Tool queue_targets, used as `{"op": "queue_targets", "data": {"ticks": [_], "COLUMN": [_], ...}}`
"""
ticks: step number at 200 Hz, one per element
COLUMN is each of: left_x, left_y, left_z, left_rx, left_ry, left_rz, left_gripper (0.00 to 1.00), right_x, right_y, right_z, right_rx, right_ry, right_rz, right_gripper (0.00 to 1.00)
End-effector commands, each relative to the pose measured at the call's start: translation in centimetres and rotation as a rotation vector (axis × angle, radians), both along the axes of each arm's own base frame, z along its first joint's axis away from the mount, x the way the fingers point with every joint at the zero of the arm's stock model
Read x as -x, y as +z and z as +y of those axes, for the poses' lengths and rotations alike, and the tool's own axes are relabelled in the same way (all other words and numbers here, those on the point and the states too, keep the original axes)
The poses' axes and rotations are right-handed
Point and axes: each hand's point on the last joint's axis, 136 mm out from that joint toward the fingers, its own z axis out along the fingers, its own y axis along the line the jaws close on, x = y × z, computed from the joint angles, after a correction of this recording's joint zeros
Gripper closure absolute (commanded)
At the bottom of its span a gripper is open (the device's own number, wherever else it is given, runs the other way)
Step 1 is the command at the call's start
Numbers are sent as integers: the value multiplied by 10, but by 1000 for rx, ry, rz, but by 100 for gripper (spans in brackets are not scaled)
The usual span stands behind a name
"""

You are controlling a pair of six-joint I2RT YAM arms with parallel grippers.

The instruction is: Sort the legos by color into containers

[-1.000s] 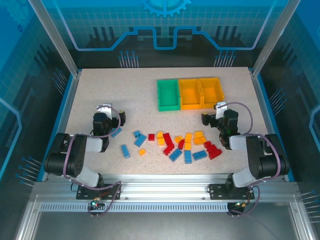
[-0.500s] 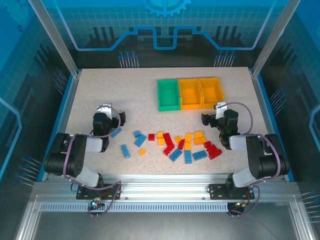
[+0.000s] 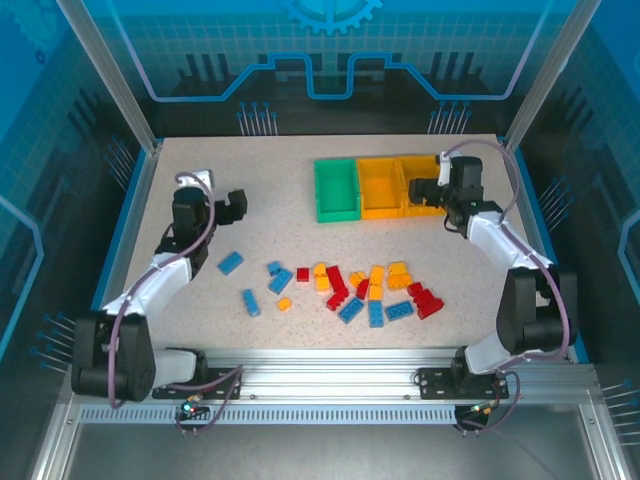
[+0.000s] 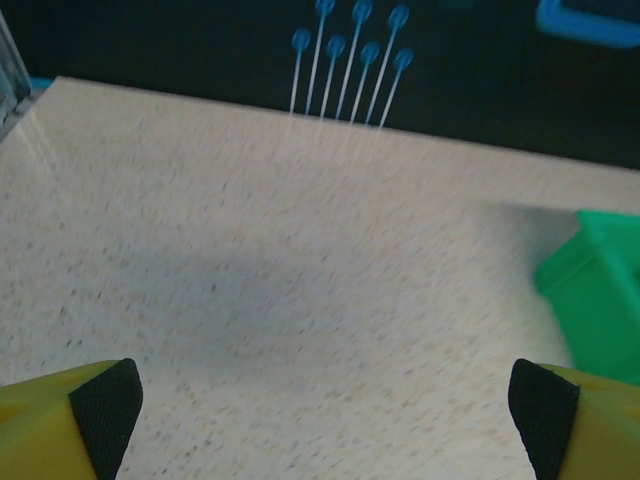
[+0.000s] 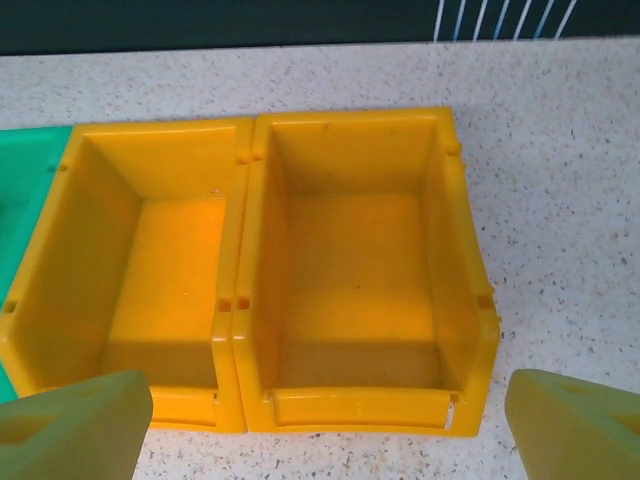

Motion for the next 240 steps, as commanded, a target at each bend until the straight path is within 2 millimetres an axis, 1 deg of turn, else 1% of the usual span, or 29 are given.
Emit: {"op": "queue_targets", "data": {"ticks": [1, 18, 27, 38, 55, 81, 102, 112, 121, 136, 156, 170, 192, 214, 240], "left_x": [34, 41, 44, 49, 56, 69, 81, 88, 96, 110, 121, 124, 124, 115, 104], "left_y": [-39, -42, -43, -47, -52, -62, -70, -73, -77, -86, -97, -106, -121, -132, -142], "left_z": [-25, -33, -34, -33, -28, -18, -8, 0, 10, 21, 25, 24, 22, 16, 5], "left_rx": [73, 78, 88, 93, 90, 91, 92, 88, 89, 101, 129, 157, 209, 249, 292], "left_ry": [-42, -45, -36, -24, 8, 77, 145, 200, 266, 357, 411, 427, 441, 422, 403], "left_rz": [213, 230, 237, 249, 276, 352, 394, 410, 437, 503, 576, 616, 701, 770, 825], "left_gripper": [1, 1, 1, 1, 1, 1, 1, 1, 1, 1, 1, 1, 1, 1, 1], "right_x": [21, 11, 8, 4, -1, -10, -17, -19, -21, -24, -26, -25, -19, -12, -5], "right_y": [-47, -54, -58, -63, -73, -87, -93, -95, -97, -101, -106, -109, -113, -120, -123], "right_z": [0, 12, 19, 25, 29, 36, 47, 51, 56, 63, 73, 81, 94, 101, 111], "right_rx": [-59, -93, -104, -101, -78, -88, -80, -75, -75, -73, -58, -46, -37, -44, -58], "right_ry": [-28, -1, 17, 24, 15, 18, 35, 42, 49, 54, 65, 76, 90, 85, 82], "right_rz": [278, 333, 359, 383, 417, 455, 464, 465, 467, 477, 492, 499, 508, 523, 530], "right_gripper": [11, 15, 18, 19, 19, 20, 22, 23, 27, 37, 47, 54, 61, 68, 72]}}
